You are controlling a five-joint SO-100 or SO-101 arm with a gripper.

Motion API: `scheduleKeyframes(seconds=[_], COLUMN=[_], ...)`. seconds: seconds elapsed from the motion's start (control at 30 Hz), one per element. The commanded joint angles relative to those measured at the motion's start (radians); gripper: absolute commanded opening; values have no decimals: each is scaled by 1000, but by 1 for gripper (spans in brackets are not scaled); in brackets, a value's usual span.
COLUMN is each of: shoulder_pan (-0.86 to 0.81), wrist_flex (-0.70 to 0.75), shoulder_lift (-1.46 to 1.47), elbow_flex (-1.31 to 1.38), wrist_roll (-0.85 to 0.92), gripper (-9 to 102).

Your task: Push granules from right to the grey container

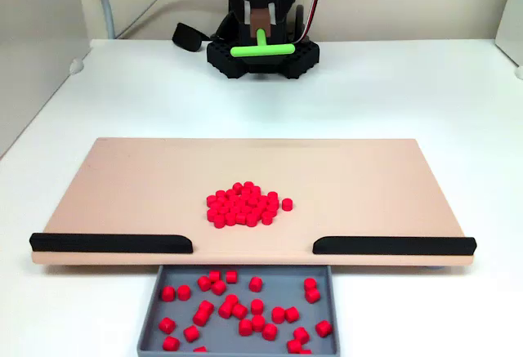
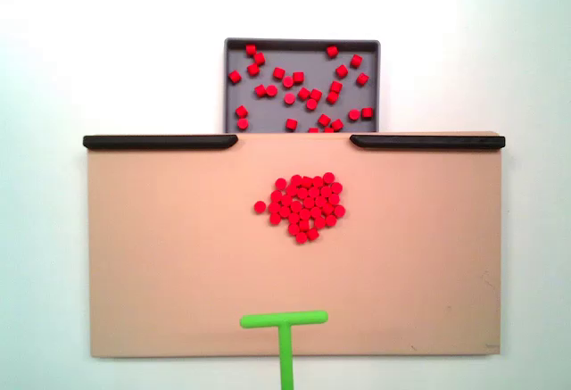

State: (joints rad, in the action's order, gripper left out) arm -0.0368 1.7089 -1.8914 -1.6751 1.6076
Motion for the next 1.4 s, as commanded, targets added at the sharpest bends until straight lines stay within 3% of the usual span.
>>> scheduleKeyframes(seconds=[0.0, 1.37], shoulder_pan=[21, 26], wrist_flex=[-5, -5], shoulder_lift=[72, 78], elbow_flex=[34, 34], wrist_roll=[-64, -64], gripper=[0, 0])
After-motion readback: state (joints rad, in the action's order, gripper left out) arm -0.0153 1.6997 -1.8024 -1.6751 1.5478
